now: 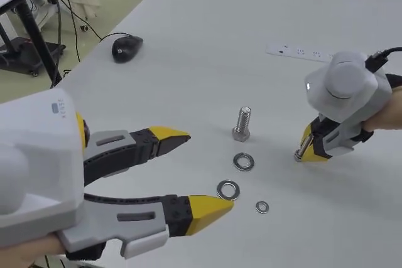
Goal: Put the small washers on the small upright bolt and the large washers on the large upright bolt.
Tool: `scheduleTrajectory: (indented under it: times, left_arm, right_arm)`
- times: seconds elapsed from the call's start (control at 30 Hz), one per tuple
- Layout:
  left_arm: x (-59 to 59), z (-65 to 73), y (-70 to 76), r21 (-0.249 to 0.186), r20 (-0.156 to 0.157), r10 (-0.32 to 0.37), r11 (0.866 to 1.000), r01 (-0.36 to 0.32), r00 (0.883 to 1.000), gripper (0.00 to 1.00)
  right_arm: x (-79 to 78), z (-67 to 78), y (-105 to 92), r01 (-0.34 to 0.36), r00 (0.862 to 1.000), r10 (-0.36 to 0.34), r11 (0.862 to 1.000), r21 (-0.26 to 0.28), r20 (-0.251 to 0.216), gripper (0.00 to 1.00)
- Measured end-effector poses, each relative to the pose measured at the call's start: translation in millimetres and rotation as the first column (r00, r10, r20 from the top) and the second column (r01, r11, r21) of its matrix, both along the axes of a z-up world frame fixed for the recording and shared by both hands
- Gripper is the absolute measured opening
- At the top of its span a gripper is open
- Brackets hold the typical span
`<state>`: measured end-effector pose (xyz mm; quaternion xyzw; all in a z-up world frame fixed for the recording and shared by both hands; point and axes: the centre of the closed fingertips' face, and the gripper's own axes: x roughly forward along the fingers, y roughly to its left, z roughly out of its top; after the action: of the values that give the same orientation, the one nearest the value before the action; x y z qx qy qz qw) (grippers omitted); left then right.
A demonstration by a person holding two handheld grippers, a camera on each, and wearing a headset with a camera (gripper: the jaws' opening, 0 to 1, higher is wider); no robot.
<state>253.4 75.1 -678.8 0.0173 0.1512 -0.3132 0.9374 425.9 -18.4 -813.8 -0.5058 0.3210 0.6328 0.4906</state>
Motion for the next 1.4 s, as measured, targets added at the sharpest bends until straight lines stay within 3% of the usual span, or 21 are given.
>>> scheduleTrajectory:
  times: [0.23, 0.5, 0.8, 1.0, 1.4]
  left_arm:
    - [1.1, 0.1, -0.6, 0.004, 0.003, -0.005, 1.0, 0.005, 1.0, 0.55]
    - [-5.2, 6.0, -11.4, 0.012, 0.014, -0.028, 1.0, 0.028, 0.999, 0.55]
    - [-17.9, 12.4, -20.2, 0.02, 0.029, -0.044, 0.999, 0.044, 0.999, 0.55]
    - [-24.0, 20.7, -19.0, 0.023, 0.053, -0.04, 0.999, 0.039, 0.998, 0.55]
    - [-33.1, 23.4, -6.9, 0.021, 0.066, -0.008, 1.0, 0.007, 0.998, 0.55]
  right_arm:
    - [-2.5, 6.8, -12.1, 0.033, 0.999, -0.033, 0.999, 0.001, 0.001, 0.15]
    - [-18.6, 11.5, -30.5, 0.057, 0.998, -0.057, 0.998, 0.01, -0.004, 0.15]
    - [-58.2, 8.0, -36.1, 0.056, 0.998, -0.055, 0.998, 0.031, -0.031, 0.15]
    - [-74.7, 8.7, -25.2, 0.032, 0.999, -0.03, 0.999, 0.041, -0.043, 0.15]
    - [-103.8, 4.5, 11.9, -0.057, 0.996, 0.059, 0.998, 0.04, -0.063, 0.15]
